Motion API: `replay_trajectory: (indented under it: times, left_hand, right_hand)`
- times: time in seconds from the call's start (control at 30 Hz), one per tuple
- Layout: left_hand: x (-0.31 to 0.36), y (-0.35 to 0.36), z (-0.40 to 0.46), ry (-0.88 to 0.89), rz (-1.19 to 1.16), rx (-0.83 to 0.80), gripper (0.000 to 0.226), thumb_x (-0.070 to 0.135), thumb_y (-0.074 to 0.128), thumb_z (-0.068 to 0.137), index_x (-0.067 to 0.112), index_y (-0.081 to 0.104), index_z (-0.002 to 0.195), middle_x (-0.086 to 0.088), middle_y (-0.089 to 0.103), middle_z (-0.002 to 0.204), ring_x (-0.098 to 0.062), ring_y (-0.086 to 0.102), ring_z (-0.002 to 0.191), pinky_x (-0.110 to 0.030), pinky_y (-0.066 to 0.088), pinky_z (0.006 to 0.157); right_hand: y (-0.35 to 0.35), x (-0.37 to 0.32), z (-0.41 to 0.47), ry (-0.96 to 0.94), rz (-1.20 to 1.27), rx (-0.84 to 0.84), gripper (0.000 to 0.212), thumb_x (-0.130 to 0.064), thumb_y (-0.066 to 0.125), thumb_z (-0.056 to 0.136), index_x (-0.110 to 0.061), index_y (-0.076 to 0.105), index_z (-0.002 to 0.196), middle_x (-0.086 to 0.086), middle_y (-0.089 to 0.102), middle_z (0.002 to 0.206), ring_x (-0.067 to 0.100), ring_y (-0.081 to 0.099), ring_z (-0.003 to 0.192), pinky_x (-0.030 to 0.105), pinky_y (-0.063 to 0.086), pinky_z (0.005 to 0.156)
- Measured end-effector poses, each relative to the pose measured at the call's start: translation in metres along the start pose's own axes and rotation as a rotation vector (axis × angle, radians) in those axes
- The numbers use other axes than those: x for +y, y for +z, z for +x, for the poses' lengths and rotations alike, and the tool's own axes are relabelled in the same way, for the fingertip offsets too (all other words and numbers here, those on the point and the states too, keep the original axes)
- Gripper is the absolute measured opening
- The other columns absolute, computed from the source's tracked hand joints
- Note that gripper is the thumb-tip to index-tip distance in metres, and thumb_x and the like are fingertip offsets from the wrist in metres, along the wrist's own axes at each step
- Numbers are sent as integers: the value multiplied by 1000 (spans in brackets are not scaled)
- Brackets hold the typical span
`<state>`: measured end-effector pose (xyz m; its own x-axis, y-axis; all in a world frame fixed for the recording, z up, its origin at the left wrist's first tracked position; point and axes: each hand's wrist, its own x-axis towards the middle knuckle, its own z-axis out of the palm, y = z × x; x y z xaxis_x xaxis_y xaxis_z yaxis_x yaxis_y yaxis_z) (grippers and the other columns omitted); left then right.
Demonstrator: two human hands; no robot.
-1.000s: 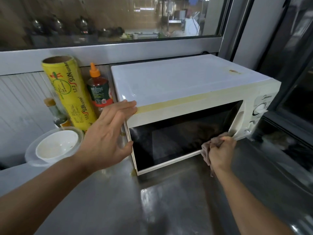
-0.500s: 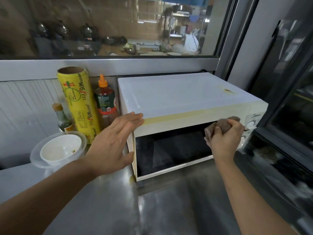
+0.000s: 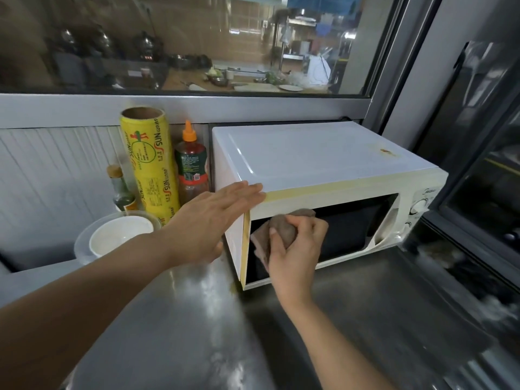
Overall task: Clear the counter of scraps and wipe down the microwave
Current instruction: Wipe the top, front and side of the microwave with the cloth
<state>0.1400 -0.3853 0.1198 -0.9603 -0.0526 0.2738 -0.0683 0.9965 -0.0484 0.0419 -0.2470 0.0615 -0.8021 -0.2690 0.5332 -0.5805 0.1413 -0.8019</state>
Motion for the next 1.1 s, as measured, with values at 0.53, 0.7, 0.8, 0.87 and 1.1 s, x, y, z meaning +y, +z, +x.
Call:
replay_trajectory:
  times: [0.53, 0.7, 0.8, 0.87, 1.1]
  left_hand:
    - [9, -38, -71, -255, -124, 21, 95, 14, 68, 75, 28, 11, 149, 6, 19, 156, -14, 28, 139, -29, 37, 104]
    - [31, -61, -123, -427, -158, -30, 88, 18, 66, 78, 31, 14, 147, 8, 23, 153, -17, 40, 131, -30, 45, 94]
    - [49, -75, -155, -494, -130, -96, 85, 20, 66, 78, 28, 18, 147, 3, 29, 151, -23, 40, 131, -35, 41, 99]
    - [65, -85, -177, -515, -93, -134, 84, 24, 67, 76, 26, 20, 145, -1, 35, 148, -27, 42, 127, -36, 39, 100]
    - [95, -111, -230, -545, -87, -203, 86, 31, 67, 78, 28, 15, 147, 1, 30, 151, -23, 46, 124, -33, 38, 101]
  right_hand:
    - [-68, -43, -24, -185, -323, -416, 38, 9, 64, 72, -10, 62, 105, 1, 54, 115, 15, 53, 108, 5, 31, 91]
    - [-95, -52, -34, -198, -345, -480, 38, 11, 64, 72, -8, 65, 106, 2, 57, 116, 15, 53, 108, 2, 28, 91]
    - [-110, -62, -49, -166, -322, -502, 36, 10, 63, 76, -6, 65, 107, 4, 59, 116, 18, 53, 108, 13, 32, 91]
    - [-119, -71, -61, -164, -276, -500, 34, 11, 62, 76, -5, 65, 105, 5, 61, 112, 20, 55, 106, 17, 35, 89]
    - [-130, -97, -90, -20, -180, -547, 38, 5, 60, 82, -24, 52, 106, -4, 52, 109, 23, 58, 103, 48, 54, 79]
